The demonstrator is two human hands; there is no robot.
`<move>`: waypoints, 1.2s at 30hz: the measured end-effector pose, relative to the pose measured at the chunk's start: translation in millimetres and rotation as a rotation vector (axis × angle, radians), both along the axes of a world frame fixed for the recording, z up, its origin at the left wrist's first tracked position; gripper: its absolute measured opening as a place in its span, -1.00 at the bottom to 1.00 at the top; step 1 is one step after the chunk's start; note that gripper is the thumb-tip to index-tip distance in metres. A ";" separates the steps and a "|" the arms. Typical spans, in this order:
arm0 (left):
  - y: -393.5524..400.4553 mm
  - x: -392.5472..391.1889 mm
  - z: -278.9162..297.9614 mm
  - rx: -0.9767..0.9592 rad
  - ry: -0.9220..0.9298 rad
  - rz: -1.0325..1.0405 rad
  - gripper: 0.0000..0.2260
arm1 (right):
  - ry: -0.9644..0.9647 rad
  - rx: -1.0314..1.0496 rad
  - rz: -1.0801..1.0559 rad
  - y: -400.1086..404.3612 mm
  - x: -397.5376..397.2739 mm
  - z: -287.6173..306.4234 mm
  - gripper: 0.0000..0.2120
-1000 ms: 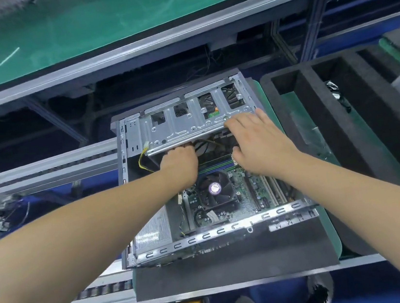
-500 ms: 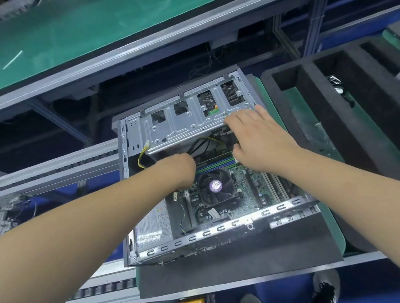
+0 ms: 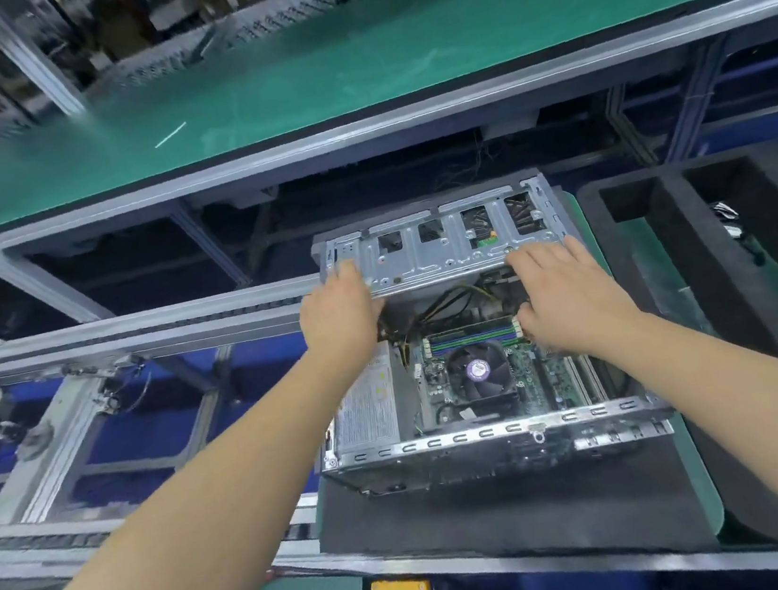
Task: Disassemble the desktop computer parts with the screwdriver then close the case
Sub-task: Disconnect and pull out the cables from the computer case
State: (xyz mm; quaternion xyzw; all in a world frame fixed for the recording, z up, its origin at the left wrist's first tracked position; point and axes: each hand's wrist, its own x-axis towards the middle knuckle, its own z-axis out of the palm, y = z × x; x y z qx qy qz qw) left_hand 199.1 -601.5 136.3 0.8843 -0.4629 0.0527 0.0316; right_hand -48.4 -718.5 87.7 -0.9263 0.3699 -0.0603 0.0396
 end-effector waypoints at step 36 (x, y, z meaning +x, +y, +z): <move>-80.9 -34.3 -81.4 0.274 0.656 -0.276 -0.76 | 0.023 -0.047 0.018 1.3 0.5 -2.6 -0.39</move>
